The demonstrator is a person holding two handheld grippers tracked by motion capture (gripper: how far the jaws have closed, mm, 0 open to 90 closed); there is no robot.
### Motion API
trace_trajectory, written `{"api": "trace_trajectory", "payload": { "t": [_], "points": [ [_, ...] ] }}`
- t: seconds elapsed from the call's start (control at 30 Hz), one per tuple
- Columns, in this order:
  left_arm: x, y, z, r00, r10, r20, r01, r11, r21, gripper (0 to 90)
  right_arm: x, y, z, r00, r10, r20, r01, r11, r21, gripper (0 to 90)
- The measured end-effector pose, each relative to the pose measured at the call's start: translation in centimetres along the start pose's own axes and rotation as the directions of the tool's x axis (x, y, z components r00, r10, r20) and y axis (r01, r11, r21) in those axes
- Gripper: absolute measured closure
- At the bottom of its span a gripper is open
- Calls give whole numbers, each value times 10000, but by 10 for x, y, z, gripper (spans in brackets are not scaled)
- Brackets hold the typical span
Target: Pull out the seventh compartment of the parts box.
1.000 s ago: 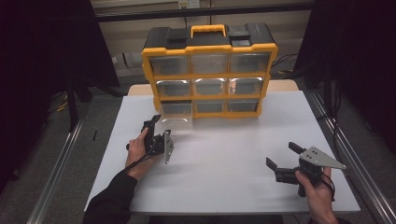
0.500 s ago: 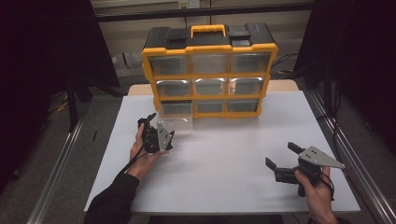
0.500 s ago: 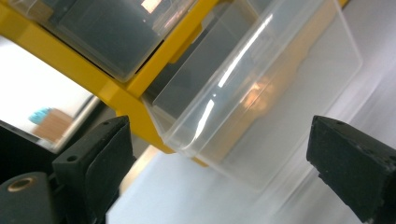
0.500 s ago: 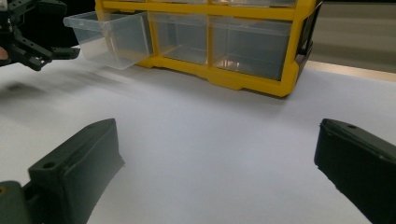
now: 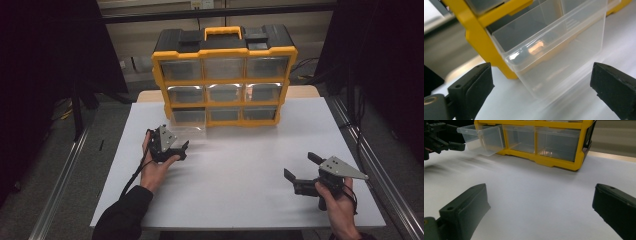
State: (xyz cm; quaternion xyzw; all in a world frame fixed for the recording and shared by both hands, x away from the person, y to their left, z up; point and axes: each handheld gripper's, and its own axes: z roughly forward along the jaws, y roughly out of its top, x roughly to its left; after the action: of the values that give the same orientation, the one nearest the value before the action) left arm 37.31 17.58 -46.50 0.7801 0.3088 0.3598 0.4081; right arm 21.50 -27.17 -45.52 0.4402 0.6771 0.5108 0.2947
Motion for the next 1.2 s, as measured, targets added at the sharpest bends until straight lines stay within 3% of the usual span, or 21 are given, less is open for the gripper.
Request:
{"api": "trace_trajectory", "payload": {
  "t": [0.1,0.17,0.27,0.33,0.37,0.47,0.53,0.57,0.6,0.67,0.77,0.87,0.93,0.97,1.0,1.07,1.1,1.17,1.2],
  "points": [
    [4,0,-2,9957,-871,326,867,9961,142,45,0,0,0,10000,-2,15,2,10000,-7,0],
    [3,1,-3,9846,-1693,444,1696,9855,-24,46,0,0,-1,10000,42,62,-42,10000,-22,0],
    [1,3,-9,9736,-2171,705,2179,9760,-39,52,0,0,-2,9999,49,110,-49,10000,-16,0],
    [0,3,-12,9599,-2603,1039,2635,9645,-178,53,0,0,-2,10000,64,75,-64,10000,-2,0],
    [0,3,-14,9477,-2942,1238,2986,9542,-177,53,0,0,-2,10000,41,69,-41,10000,0,0],
    [1,3,-25,9495,-2894,1211,2965,9540,-449,52,1,0,-1,10000,49,25,-49,10000,10,0],
    [1,3,-32,9578,-2668,1066,2731,9607,-495,49,1,0,-1,10000,20,7,-20,10000,19,0],
    [2,3,-36,9602,-2524,1197,2594,9646,-469,49,1,0,-1,10000,52,15,-52,10000,8,0],
    [2,3,-39,9664,-2305,1137,2362,9709,-397,48,1,0,-1,10000,61,21,-61,10000,15,0],
    [2,-1,-45,9590,-2499,1338,2608,9628,-711,48,1,1,-1,10000,48,27,-48,10000,20,0],
    [5,-7,-53,9562,-2613,1319,2729,9588,-791,50,2,1,-1,10000,3,28,-3,10000,-3,0],
    [6,-10,-61,9438,-3073,1214,3199,9419,-1028,52,2,1,-1,10000,17,32,-16,10000,-11,0],
    [8,-14,-67,9358,-3277,1298,3400,9363,-880,57,2,1,-1,10000,12,33,-12,10000,-10,0],
    [7,-16,-69,9288,-3472,1293,3606,9273,-1005,54,2,1,-1,10000,6,47,-6,10000,-10,0],
    [8,-18,-72,9309,-3438,1234,3568,9282,-1052,55,2,1,-1,10000,32,35,-32,10000,6,0],
    [11,-21,-79,9401,-3232,1082,3340,9369,-1032,55,2,1,-1,10000,65,47,-65,10000,9,0],
    [10,-22,-81,9288,-3508,1196,3643,9236,-1193,54,2,1,-1,10000,55,38,-55,10000,5,0],
    [10,-24,-90,9347,-3422,962,3527,9265,-1309,48,2,1,-1,10000,52,39,-52,10000,6,0],
    [9,-25,-96,9338,-3510,693,3576,9207,-1560,43,2,1,-1,10000,56,54,-56,10000,-6,0]
  ]
}}
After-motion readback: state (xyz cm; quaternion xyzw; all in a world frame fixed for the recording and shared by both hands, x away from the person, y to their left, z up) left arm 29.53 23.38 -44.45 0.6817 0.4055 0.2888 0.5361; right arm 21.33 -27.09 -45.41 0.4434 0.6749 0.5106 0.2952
